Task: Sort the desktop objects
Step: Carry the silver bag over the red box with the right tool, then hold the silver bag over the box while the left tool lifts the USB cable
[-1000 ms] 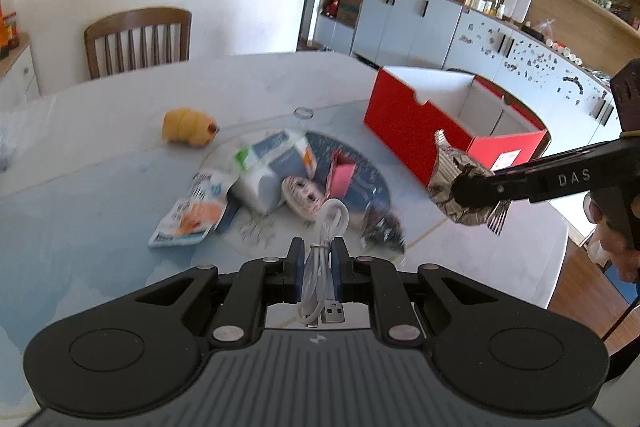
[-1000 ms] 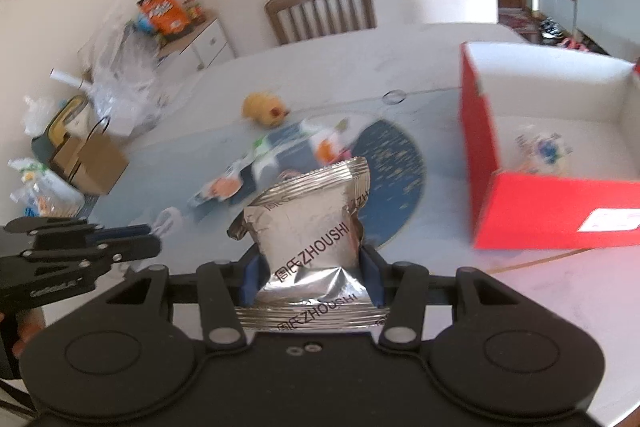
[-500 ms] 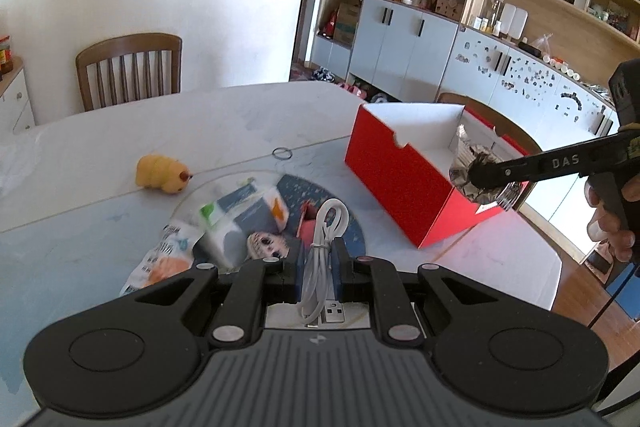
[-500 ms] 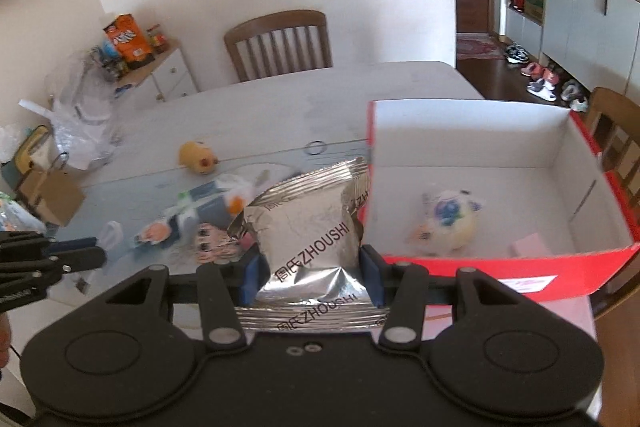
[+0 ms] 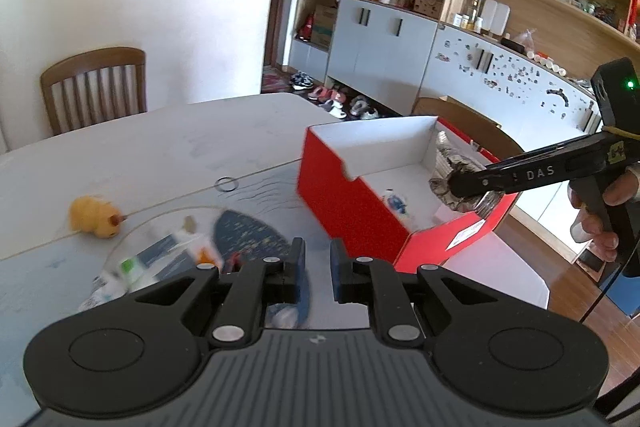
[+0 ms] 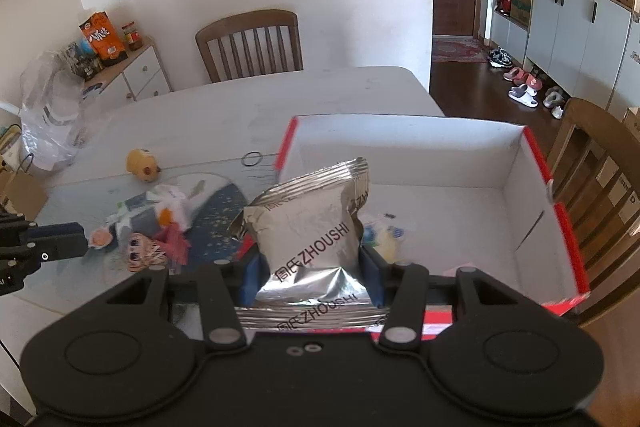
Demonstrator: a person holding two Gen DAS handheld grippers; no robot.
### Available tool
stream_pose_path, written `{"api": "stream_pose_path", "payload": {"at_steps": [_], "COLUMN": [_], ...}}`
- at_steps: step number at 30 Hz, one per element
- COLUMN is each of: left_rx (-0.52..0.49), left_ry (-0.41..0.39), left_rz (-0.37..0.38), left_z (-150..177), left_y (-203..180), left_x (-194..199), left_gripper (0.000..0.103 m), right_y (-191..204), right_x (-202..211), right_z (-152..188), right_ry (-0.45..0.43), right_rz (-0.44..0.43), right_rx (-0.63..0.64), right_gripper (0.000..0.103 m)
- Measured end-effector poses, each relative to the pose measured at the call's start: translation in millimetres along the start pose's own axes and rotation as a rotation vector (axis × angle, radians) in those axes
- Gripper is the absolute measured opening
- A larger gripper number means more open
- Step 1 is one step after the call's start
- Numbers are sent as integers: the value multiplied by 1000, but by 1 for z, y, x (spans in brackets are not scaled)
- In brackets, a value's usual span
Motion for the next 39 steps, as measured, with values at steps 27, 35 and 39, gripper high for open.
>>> {"api": "stream_pose_path", "payload": {"at_steps": [27, 35, 39], "left_rx": [217, 216, 177], "left_ry": [164, 230, 262], "left_rz": [-180, -245, -277], "left_z": [43, 78, 90], "left_y": [62, 70, 73], "left_x": [-11, -17, -22], "left_gripper": [35, 76, 85], "right_y": [-55, -55, -54], "right_x": [-37, -41, -43], "right_z": [-13, -15, -15], "right_ry": [35, 41, 45], "right_rz": [-56, -63, -66], "right_rx": [16, 16, 19], "right_gripper": [50, 50, 50]}}
Point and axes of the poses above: each gripper's, at about its wrist camera, not at the fingertips, and x roughly against the way its jaws point, y to its left, z to its underside, the point moved 3 cm from there along -x, roughly the way its jaws point, and after that the axes turned 11 degrees about z, right-handed, at the moved point
